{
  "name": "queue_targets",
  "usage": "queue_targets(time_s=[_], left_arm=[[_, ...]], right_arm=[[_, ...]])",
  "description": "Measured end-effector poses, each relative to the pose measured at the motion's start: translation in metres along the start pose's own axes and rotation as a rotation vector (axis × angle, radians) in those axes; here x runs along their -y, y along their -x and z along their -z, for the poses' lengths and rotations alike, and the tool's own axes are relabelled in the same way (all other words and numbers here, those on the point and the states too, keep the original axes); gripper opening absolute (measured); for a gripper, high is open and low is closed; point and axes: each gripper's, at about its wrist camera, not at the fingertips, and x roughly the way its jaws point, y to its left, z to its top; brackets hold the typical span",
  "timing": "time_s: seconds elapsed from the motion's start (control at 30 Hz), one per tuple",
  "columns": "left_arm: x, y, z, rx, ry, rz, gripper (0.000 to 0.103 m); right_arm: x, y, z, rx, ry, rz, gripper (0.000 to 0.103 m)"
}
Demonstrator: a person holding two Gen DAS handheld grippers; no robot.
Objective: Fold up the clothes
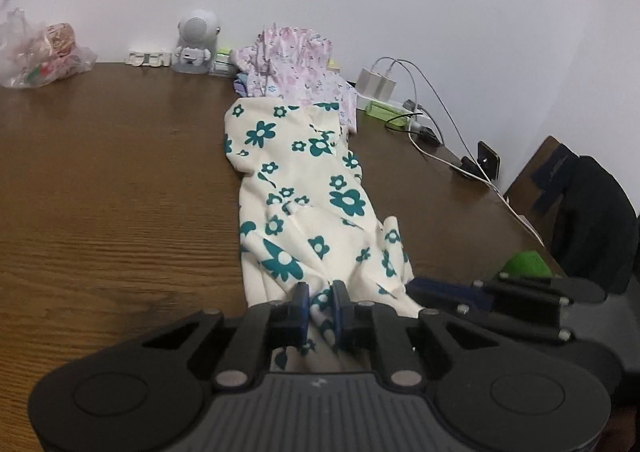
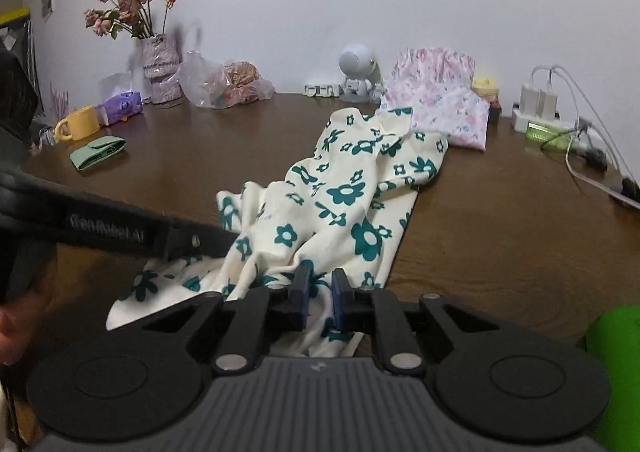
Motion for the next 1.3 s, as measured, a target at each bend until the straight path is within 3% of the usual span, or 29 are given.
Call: queue_targets(time_s=[0.23,0.53,0.67,0.77,0.83,0.87,0.93,1.1,1.17,1.3], left_arm=[[0.002,0.005,0.007,-0.029,-0.036,0.005,0.011],[0.023,0.042,0.046,-0.005,-0.141,0.015,0.011],[0.026,0.053,0.055,-0.003,-0.123,0.023,0.011],[0.029,0.058,0.060,0.002,-0.113,0.018,0.011],[0.029,0.061,0.062,0.017,-0.103,0.013,0.014],[0.029,0.063,0.063,0.027,-0.099,0.008,0.022],[0.028,0.067,0.063,0.061,-0.108,-0.023,0.037],[0.033,0.088,0.068,0.227,-0.227,-0.047,0.041],[0.044,0.094,0.072,0.276,-0.355,-0.071,0.057],[0.050,0.098,0.073,0.269,-0.453,-0.043,0.064]], right_arm=[[-0.009,0.000,0.002,-0.033,0.051,0.018,0.013],[-0.025,0.042,0.028,-0.049,0.091,-0.032,0.013],[-0.030,0.056,0.036,-0.049,0.123,-0.047,0.013],[-0.028,0.066,0.039,-0.030,0.128,-0.042,0.023],[-0.025,0.074,0.040,-0.012,0.128,-0.034,0.039],[-0.024,0.081,0.040,0.013,0.124,-0.033,0.045],[-0.019,0.097,0.040,0.081,0.118,-0.049,0.065],[-0.026,0.122,0.050,0.160,0.193,-0.104,0.078],[-0.031,0.126,0.053,0.169,0.218,-0.113,0.081],[-0.036,0.128,0.057,0.176,0.231,-0.130,0.081]])
